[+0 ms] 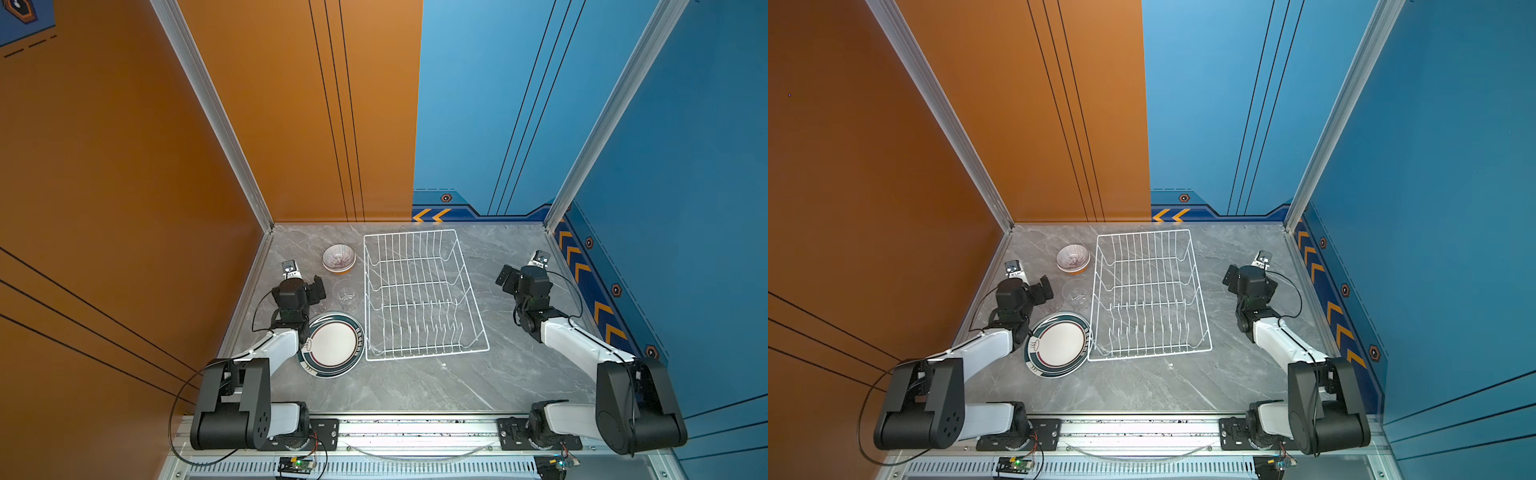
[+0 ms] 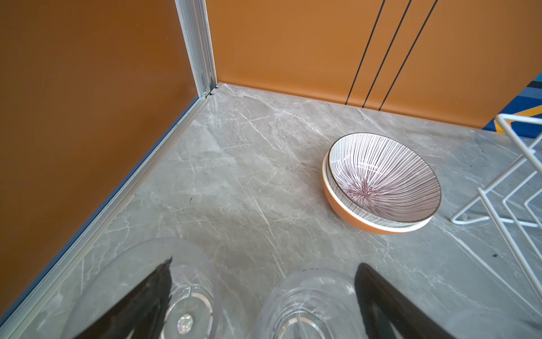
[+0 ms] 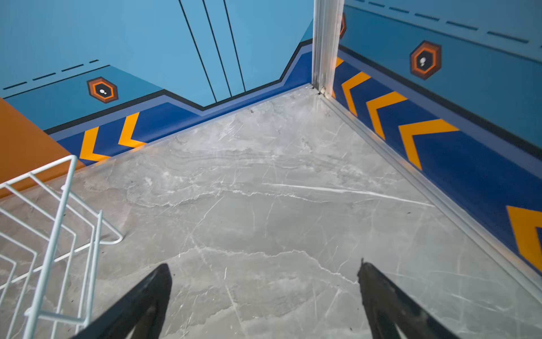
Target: Unload the mixed dishes from the dish rack
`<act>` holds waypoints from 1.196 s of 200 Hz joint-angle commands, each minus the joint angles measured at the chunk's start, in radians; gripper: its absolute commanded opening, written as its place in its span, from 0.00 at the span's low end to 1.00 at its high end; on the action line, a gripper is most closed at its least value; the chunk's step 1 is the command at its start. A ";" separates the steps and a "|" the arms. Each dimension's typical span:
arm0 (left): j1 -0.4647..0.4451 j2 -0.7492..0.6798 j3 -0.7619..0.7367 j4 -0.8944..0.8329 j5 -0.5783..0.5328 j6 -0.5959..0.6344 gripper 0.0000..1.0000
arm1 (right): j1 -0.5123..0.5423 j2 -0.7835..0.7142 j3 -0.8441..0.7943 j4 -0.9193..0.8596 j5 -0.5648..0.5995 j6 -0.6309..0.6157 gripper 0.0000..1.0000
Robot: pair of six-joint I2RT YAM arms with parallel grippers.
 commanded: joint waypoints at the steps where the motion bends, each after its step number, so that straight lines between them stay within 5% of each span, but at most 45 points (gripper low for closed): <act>1: -0.002 -0.056 -0.047 0.030 0.035 0.023 0.98 | 0.005 -0.008 -0.039 0.063 0.100 -0.053 1.00; 79: -0.016 0.151 -0.046 0.171 0.031 0.088 0.98 | 0.009 0.051 -0.063 0.183 0.094 -0.136 1.00; 197: -0.014 0.158 -0.074 0.232 0.084 0.106 0.98 | 0.016 0.071 -0.213 0.338 0.212 -0.213 1.00; 239: -0.011 0.206 -0.097 0.324 0.139 0.121 0.98 | 0.018 0.093 -0.184 0.316 0.171 -0.236 1.00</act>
